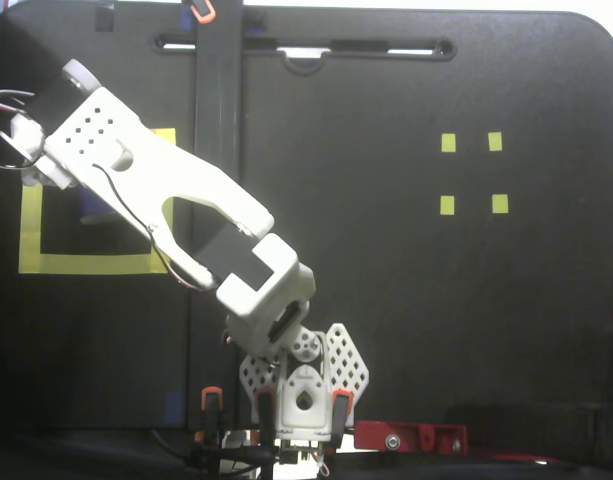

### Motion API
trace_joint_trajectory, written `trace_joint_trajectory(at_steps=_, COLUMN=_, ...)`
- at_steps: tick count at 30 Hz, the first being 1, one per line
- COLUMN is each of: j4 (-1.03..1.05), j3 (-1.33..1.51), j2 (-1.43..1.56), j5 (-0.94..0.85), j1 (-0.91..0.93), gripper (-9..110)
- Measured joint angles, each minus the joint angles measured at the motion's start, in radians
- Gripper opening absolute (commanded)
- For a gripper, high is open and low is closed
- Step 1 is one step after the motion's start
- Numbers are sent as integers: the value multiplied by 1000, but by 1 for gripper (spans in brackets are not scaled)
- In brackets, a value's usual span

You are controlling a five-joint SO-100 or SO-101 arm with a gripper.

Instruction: Grasp the block and place it in the designated area.

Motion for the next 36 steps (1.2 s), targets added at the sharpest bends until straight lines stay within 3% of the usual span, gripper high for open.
trace_joint_trajectory(at_steps=18, j4=0, j3=-17, j2=0, j5=0, j1=5, gripper=0)
trace_joint_trajectory(at_steps=27, j4=-6, j3=-21, j2=0, j5=23, j1=8, gripper=0)
trace_joint_trajectory(at_steps=36, j4=-84, j3=-26, j2=0, j5=347, j1=17, gripper=0)
